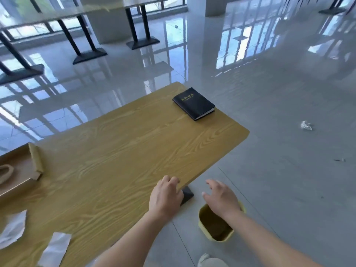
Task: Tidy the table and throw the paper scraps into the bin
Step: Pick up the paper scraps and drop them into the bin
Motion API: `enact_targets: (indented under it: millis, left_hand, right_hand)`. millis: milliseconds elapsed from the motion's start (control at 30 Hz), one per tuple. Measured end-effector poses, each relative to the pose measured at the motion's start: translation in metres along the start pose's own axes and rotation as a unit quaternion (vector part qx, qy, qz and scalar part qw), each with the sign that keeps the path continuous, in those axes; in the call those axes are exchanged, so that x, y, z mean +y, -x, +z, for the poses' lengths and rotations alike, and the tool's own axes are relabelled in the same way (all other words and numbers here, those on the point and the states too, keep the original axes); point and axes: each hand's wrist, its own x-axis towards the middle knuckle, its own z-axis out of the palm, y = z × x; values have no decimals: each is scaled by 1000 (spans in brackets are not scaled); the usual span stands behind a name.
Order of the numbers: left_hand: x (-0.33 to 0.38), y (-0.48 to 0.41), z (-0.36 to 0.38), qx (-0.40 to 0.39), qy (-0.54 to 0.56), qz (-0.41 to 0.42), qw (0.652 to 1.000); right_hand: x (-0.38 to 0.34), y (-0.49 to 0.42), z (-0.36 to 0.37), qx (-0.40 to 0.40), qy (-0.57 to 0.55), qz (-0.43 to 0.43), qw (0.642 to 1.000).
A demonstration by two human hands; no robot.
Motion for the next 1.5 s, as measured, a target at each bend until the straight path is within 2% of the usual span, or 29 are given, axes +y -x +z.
enact_targets:
  millis: [133,367,733,933,1167,1433,1500]
  left_hand:
    - [-60,30,-32,52,12,-48,997]
    - [-173,80,-87,116,27,-139,983]
    - [-330,159,-135,150,64,-282,945]
    - [-373,175,-145,152,62,-340,926]
    - [-397,162,-155,153,-14,-346,926]
    - [-421,146,-151,77,-24,-383,920]
    - [-425,145,-148,54,-31,-383,921]
  right_hand:
    - [-60,-6,13,-25,10,-74,997]
    - [-183,-3,66,-61,44,-130,989]
    - [-340,30,162,-157,76,-215,961]
    - [-385,39,195,-224,118,-236,938]
    - [-406,26,217,-270,188,-254,909]
    - [-408,21,236,-260,245,-330,874]
    - [-408,22,239,-245,241,-340,875]
